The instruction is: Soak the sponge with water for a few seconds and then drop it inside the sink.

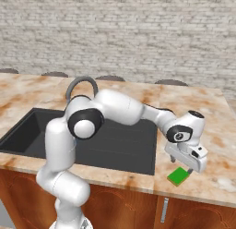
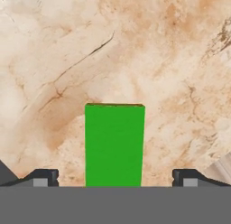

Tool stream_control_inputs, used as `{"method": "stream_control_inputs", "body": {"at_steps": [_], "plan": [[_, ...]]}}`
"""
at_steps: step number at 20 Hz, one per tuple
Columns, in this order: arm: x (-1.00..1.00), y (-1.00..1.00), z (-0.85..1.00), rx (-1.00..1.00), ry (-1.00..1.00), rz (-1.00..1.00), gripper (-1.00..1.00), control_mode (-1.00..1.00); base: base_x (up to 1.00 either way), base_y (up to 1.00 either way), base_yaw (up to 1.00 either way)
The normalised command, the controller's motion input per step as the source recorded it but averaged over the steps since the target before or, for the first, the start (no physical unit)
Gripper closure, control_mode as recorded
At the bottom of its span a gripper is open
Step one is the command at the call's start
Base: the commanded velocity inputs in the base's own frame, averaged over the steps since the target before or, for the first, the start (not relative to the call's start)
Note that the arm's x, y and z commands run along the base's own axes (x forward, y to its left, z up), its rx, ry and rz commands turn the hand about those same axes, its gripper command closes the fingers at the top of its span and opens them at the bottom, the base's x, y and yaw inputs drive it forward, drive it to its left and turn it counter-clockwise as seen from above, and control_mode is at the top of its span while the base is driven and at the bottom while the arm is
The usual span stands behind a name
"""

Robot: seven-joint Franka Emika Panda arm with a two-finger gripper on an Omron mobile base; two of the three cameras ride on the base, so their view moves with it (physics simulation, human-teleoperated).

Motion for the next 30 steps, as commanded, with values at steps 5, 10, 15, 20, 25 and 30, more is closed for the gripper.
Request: {"method": "stream_control_inputs", "body": {"at_steps": [5,10,15,20,25,30], "plan": [[0.05,0.00,-0.13,0.00,0.00,-0.02,-1.00,-1.00,0.00,0.00,0.00],[0.00,0.00,-0.29,0.00,0.00,-0.01,-1.00,-1.00,0.00,0.00,0.00],[0.00,0.00,-0.23,0.00,0.00,-0.01,-1.00,-1.00,0.00,0.00,0.00],[0.00,0.00,-0.16,0.00,0.00,-0.01,-1.00,-1.00,0.00,0.00,0.00],[0.00,0.00,-0.11,0.00,0.00,-0.01,-1.00,-1.00,0.00,0.00,0.00],[0.00,0.00,-0.19,0.00,0.00,-0.02,-1.00,-1.00,0.00,0.00,0.00]]}}
